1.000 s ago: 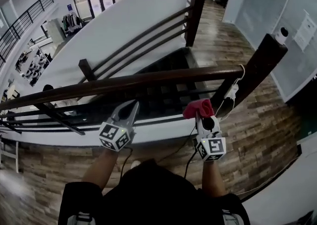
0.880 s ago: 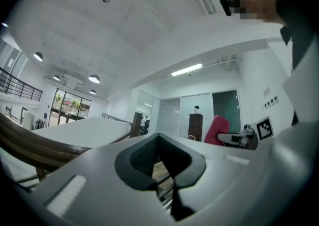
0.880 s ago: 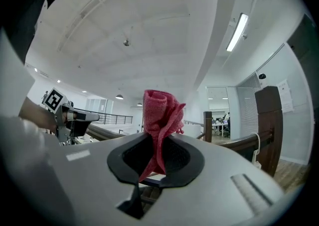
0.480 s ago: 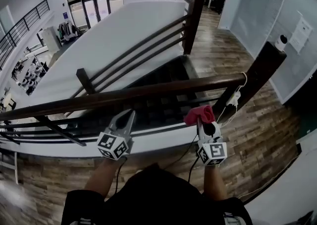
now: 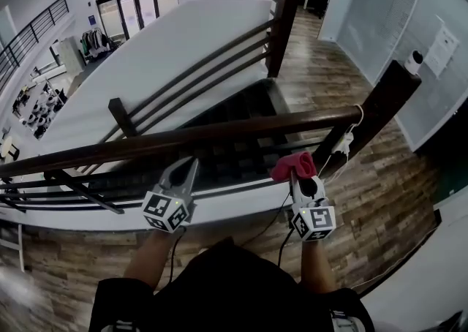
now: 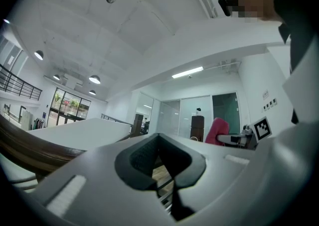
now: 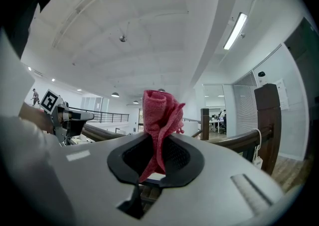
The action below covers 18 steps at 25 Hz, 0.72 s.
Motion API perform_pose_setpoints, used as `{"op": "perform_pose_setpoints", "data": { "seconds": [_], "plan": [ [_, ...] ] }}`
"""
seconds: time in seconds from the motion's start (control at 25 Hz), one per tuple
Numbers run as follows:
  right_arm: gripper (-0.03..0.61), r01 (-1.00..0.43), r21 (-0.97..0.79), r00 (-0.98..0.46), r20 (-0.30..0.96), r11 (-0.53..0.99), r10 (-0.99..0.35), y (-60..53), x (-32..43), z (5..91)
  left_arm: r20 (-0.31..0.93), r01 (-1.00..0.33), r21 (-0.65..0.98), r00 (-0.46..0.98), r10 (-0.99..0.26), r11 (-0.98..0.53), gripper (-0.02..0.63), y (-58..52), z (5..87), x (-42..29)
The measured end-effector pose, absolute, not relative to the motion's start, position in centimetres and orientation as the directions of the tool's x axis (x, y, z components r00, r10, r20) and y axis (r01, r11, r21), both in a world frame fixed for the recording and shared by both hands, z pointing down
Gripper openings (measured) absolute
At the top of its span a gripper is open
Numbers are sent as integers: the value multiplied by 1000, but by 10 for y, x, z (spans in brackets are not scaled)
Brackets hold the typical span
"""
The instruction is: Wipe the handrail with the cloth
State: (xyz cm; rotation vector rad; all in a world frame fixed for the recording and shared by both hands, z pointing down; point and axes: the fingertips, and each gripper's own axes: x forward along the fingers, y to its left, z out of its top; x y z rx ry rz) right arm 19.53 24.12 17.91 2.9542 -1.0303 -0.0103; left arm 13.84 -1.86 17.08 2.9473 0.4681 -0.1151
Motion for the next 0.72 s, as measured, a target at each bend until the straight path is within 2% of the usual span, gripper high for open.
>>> {"op": "perform_pose_setpoints", "data": {
  "seconds": [0.72],
  "plan": [
    [38,-625,-10,781,8,-781,-625,249,198,178,-69,306,146,952,299,-941,-2,-15,173,144]
  ]
}}
